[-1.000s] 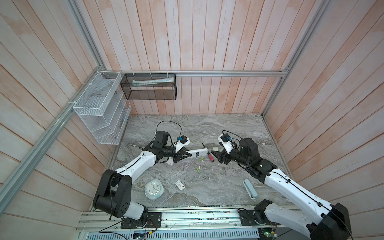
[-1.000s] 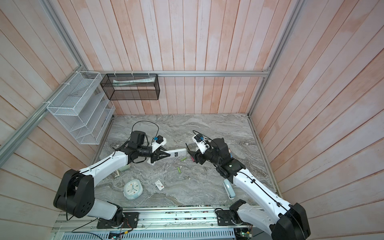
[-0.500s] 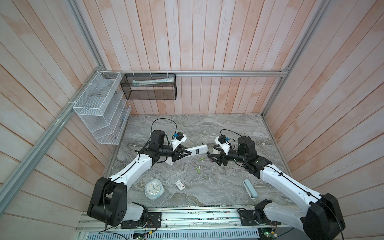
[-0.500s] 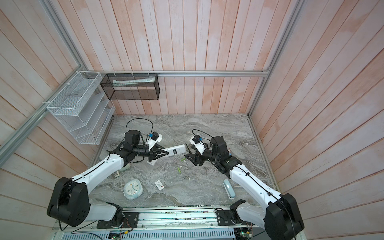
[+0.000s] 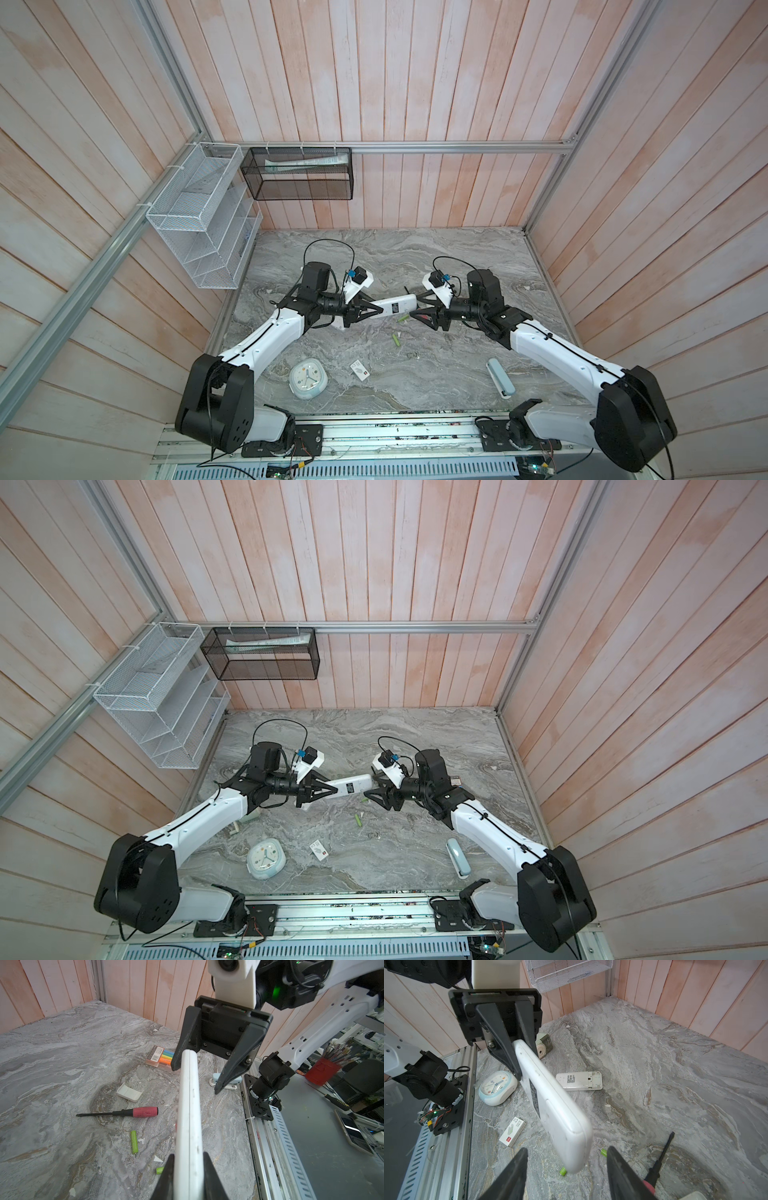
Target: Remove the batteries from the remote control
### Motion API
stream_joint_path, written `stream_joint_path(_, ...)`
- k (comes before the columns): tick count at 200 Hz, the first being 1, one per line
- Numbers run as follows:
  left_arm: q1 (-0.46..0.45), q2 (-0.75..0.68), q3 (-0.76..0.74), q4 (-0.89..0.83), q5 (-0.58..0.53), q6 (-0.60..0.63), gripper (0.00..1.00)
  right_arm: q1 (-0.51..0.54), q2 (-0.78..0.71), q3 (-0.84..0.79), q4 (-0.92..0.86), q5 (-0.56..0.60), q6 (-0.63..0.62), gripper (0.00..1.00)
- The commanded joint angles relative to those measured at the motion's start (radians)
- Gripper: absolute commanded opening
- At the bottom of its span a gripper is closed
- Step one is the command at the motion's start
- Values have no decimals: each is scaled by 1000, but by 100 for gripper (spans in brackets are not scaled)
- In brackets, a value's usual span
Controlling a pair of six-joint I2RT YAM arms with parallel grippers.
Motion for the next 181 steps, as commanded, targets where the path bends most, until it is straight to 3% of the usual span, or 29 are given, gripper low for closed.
stream_joint_path(1,4,7,-14,-6,30,21,0,-5,37,51,30,-53,16,54)
stream_joint_path(87,4,-5,-14,-26,55,54,0,-5,118,103,26,-93,22,34)
stream_joint_path(181,4,-6,-7,-53,82,82,0,-46,122,88,37,-75,38,29)
